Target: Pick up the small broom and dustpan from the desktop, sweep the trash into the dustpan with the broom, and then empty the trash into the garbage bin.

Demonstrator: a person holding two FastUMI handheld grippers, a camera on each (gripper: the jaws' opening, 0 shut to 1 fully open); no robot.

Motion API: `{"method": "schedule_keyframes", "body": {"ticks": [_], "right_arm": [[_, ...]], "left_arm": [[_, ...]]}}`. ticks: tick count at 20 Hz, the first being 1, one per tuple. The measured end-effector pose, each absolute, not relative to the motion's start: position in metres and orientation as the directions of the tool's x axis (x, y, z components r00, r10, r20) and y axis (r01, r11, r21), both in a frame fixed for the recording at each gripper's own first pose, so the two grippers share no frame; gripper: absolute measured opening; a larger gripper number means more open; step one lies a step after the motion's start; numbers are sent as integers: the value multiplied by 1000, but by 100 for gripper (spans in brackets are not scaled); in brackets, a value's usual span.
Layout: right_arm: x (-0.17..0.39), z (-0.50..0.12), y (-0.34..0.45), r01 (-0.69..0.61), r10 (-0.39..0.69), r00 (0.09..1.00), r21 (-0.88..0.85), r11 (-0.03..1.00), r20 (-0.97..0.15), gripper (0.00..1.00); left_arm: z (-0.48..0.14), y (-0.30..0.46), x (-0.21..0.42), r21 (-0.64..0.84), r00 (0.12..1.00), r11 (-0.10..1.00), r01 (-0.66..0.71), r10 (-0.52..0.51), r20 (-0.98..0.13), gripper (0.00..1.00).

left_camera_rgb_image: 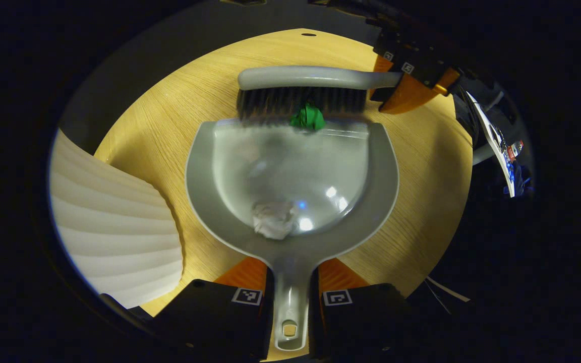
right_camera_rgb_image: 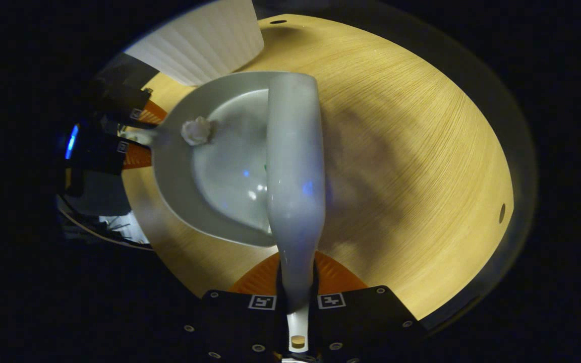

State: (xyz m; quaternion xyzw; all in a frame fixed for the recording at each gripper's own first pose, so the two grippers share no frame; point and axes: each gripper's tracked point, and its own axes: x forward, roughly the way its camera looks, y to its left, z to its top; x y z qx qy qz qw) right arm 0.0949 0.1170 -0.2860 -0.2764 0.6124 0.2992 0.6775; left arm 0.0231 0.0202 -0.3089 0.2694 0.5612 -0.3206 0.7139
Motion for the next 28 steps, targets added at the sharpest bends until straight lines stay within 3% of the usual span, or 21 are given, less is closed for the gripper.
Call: {"method": "schedule_keyframes", "body": {"ticks": [3, 7, 12, 21, 24, 28], "right_arm": [[80, -275, 111, -707, 128, 66, 44, 706, -990, 15], [87, -265, 88, -602, 156, 144, 39, 798, -977, 15], [75, -259, 31, -465, 99, 226, -18, 885, -969, 15], [37, -308, -3, -371, 72, 204, -9, 929, -976, 14], [34, -310, -6, -371, 82, 206, -1, 929, -975, 15], [35, -307, -6, -383, 101, 212, 13, 924, -972, 15]], "left_arm": [[-310, 20, 22, 35, 184, 659, 751, -159, -970, 29], [-308, 16, 20, 50, 207, 668, 743, -158, -965, 29], [-295, 13, 21, 43, 215, 651, 758, -187, -959, 29], [-225, -16, 6, -112, 153, 660, 743, -330, -932, 29], [-208, -15, 18, -110, 210, 703, 703, -352, -912, 29], [-184, 19, 54, 6, 359, 818, 575, -246, -900, 29]]}}
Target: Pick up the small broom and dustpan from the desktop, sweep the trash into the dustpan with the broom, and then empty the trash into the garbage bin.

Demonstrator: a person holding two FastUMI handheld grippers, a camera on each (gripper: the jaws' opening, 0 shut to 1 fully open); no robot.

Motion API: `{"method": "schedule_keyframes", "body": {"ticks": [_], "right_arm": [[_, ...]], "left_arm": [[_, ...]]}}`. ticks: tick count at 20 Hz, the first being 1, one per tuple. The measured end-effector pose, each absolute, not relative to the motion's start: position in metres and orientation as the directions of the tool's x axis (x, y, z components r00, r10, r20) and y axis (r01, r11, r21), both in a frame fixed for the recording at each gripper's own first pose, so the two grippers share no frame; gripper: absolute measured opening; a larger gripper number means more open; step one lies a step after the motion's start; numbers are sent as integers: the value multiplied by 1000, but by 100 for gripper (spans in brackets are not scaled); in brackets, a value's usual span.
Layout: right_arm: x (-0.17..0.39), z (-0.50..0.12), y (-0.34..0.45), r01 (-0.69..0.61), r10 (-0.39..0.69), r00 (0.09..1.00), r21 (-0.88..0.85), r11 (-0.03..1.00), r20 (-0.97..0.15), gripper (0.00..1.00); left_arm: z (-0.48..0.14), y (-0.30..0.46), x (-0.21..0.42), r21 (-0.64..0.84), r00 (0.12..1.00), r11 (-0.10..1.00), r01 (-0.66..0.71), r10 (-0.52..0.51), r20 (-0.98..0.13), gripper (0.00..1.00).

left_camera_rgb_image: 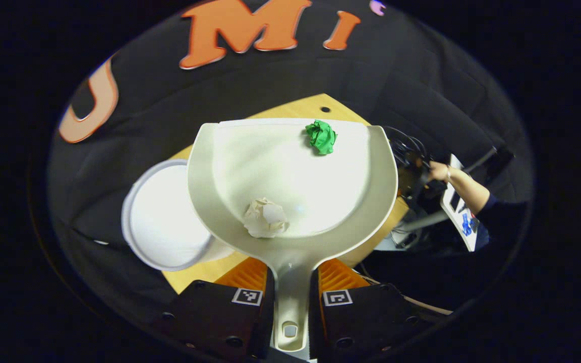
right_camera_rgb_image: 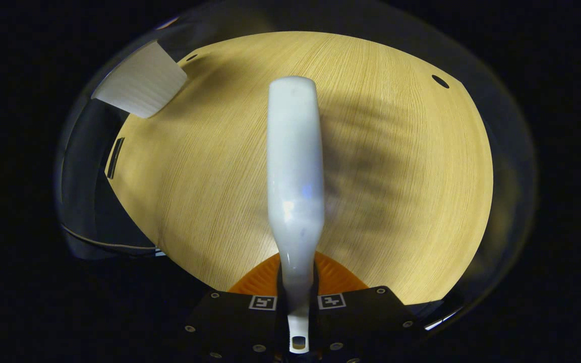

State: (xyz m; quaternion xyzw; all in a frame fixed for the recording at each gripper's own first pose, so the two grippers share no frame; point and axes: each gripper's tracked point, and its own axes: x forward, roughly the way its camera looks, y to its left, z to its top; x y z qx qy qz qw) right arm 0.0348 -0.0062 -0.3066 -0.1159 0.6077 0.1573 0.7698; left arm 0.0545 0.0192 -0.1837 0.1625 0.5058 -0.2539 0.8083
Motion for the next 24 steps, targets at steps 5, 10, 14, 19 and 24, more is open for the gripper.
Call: {"method": "schedule_keyframes", "body": {"ticks": [5, 10, 14, 19, 24], "right_arm": [[37, -306, -6, -393, 109, 214, 17, 919, -971, 15], [37, -306, -7, -383, 109, 204, 24, 924, -973, 15], [37, -306, -9, -367, 113, 209, 29, 930, -971, 15], [37, -305, -10, -355, 106, 217, 22, 935, -970, 15], [30, -309, -3, -336, 111, 231, 28, 941, -966, 15]], "left_arm": [[-182, 91, 83, 244, 447, 873, 422, 34, -894, 29], [-163, 114, 93, 535, 452, 726, 431, 339, -825, 29], [-130, 104, 117, 737, 492, 463, 493, 550, -675, 29], [-113, 72, 146, 817, 616, -19, 577, 667, -420, 28], [-167, 59, 148, 769, 549, 116, 629, 634, -545, 29]]}}
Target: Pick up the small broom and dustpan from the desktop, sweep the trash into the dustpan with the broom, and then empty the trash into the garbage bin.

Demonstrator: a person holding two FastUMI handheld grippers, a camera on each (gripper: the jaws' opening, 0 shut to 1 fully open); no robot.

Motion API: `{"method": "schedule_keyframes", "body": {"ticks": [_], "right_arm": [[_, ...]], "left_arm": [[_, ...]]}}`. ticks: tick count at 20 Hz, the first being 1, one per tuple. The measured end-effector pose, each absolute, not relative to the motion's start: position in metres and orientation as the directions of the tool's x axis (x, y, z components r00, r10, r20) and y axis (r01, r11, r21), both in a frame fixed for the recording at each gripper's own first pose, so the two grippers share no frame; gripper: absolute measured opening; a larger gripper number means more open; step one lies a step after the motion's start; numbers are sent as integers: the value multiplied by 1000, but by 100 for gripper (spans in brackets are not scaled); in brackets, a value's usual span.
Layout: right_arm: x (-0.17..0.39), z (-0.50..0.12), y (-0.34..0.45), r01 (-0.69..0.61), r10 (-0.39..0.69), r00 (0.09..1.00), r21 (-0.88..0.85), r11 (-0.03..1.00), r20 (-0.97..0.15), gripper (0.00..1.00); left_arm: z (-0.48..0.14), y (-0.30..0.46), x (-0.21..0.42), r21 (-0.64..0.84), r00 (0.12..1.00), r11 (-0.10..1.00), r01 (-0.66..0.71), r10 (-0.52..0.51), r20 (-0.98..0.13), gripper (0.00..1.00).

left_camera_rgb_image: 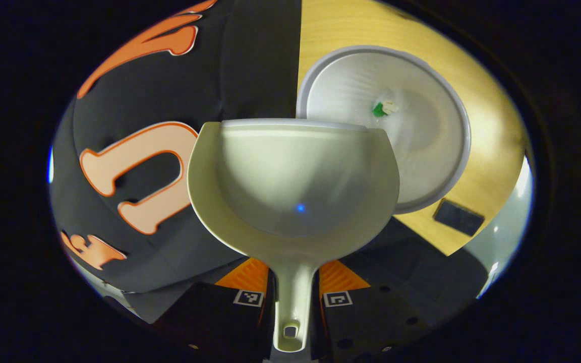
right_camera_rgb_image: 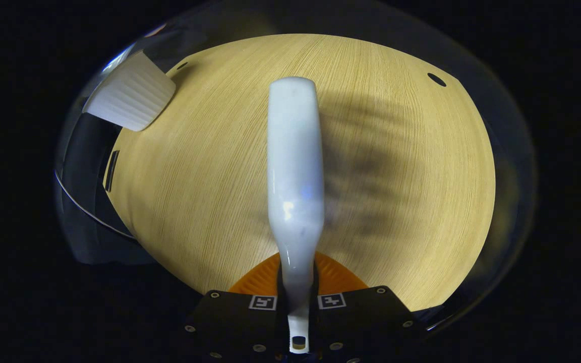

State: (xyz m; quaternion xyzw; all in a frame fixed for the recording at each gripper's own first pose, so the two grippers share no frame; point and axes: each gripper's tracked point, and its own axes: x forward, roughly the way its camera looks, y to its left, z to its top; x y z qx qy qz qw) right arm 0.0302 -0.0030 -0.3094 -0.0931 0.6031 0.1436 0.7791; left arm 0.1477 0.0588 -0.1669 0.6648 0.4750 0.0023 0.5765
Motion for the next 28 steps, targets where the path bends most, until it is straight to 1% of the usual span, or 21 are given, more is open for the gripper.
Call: {"method": "schedule_keyframes", "body": {"ticks": [2, 5, 6, 8, 9, 11, 13, 15, 16, 18, 19, 21, 23, 26, 28], "right_arm": [[31, -312, -4, -332, 110, 228, 29, 943, -967, 15], [32, -308, -3, -337, 112, 218, 33, 941, -970, 14], [34, -307, -3, -340, 115, 218, 35, 940, -969, 14], [34, -307, -3, -334, 123, 224, 42, 942, -967, 15], [34, -306, -3, -335, 124, 224, 43, 941, -967, 15], [35, -304, -4, -349, 123, 235, 35, 936, -964, 15], [37, -294, -2, -354, 132, 254, 34, 935, -958, 15], [41, -276, -2, -358, 141, 282, 32, 933, -949, 15], [39, -270, -2, -366, 147, 291, 32, 930, -945, 15], [39, -263, -3, -379, 147, 304, 22, 925, -941, 15], [37, -263, -4, -379, 141, 311, 13, 925, -940, 15], [34, -267, 0, -367, 124, 323, -3, 930, -938, 15], [33, -273, 6, -355, 101, 325, -22, 935, -940, 15], [42, -279, 18, -337, 59, 325, -58, 940, -944, 15], [39, -286, 24, -325, 37, 317, -72, 943, -948, 15]], "left_arm": [[-167, 56, 130, 762, 522, 266, 590, 594, -612, 28], [-177, 54, 133, 741, 520, 454, 494, 529, -670, 29], [-176, 48, 136, 730, 531, 509, 456, 503, -682, 29], [-174, 39, 140, 714, 582, 594, 371, 450, -677, 29], [-175, 24, 146, 698, 627, 630, 341, 401, -668, 29], [-192, -20, 154, 616, 674, 715, 331, 277, -684, 28], [-208, -82, 152, 479, 660, 786, 390, 124, -741, 29], [-249, -145, 139, 334, 601, 819, 467, -17, -799, 29], [-266, -161, 135, 274, 569, 822, 500, -73, -819, 29], [-307, -208, 127, 207, 508, 814, 542, -121, -853, 29], [-322, -201, 121, 193, 486, 810, 554, -126, -865, 29], [-369, -224, 118, 157, 427, 805, 572, -129, -895, 29], [-408, -230, 111, 136, 394, 806, 576, -128, -910, 29], [-455, -222, 108, 112, 332, 812, 573, -104, -937, 29], [-484, -222, 98, 102, 288, 824, 557, -76, -955, 29]]}}
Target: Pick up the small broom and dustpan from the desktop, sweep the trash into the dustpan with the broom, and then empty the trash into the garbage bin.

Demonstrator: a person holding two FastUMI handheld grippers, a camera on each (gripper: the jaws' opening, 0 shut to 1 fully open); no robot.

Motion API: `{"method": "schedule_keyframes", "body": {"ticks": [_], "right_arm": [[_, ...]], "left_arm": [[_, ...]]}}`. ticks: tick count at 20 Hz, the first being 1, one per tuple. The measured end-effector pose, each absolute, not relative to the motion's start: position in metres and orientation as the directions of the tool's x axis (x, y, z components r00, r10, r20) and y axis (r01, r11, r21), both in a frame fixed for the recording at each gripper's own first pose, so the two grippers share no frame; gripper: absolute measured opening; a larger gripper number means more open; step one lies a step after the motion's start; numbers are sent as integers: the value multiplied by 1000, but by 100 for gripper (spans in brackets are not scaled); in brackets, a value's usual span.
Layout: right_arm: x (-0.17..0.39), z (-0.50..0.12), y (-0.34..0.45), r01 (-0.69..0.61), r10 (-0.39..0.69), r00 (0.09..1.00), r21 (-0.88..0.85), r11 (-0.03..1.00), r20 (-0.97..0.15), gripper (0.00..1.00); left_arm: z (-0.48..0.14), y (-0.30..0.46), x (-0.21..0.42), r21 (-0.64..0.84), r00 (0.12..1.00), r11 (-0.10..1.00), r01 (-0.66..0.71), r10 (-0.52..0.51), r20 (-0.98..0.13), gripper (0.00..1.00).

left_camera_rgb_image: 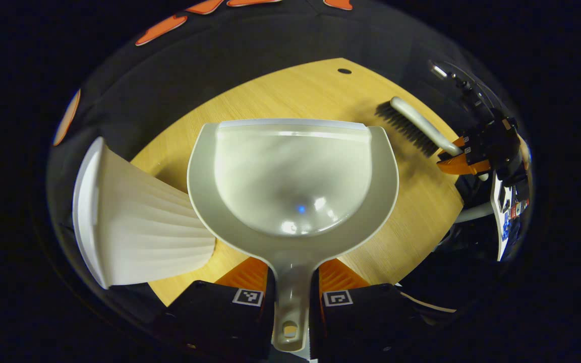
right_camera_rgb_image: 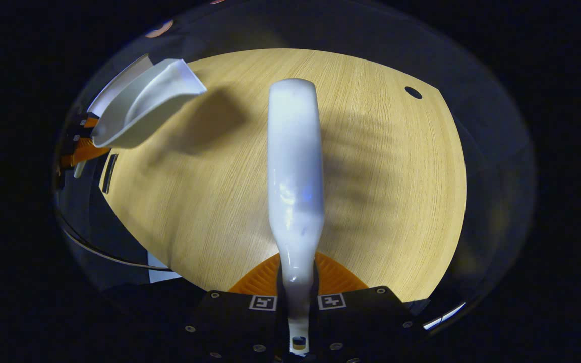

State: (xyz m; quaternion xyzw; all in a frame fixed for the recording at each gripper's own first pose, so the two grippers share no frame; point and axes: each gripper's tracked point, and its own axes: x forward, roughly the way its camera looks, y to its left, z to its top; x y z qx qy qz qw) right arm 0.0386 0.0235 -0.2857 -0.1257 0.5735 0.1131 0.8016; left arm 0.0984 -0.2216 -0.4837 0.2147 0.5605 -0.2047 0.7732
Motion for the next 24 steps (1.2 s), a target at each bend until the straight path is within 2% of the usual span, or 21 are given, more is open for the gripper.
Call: {"method": "schedule_keyframes", "body": {"ticks": [5, 10, 14, 15, 16, 18, 24], "right_arm": [[48, -290, 31, -341, -33, 265, -126, 932, -964, 15], [57, -306, 22, -297, -79, 229, -147, 944, -970, 15], [57, -303, 26, -312, -65, 224, -135, 940, -972, 15], [60, -299, 25, -306, -68, 224, -136, 942, -972, 16], [60, -299, 24, -299, -69, 225, -136, 944, -972, 17], [61, -302, 24, -274, -73, 221, -133, 953, -973, 17], [69, -300, 19, -234, -76, 215, -127, 964, -974, 19]], "left_arm": [[-524, -227, 90, 83, 225, 866, 493, -34, -974, 29], [-540, -236, 86, 66, 227, 933, 354, -17, -974, 29], [-552, -236, 86, 52, 205, 938, 342, -21, -979, 29], [-557, -236, 85, 39, 199, 945, 323, -28, -980, 33], [-562, -233, 80, 26, 188, 954, 300, -32, -982, 29], [-565, -231, 78, 26, 188, 962, 272, -27, -982, 30], [-576, -234, 65, 77, 116, 958, 277, 46, -992, 36]]}}
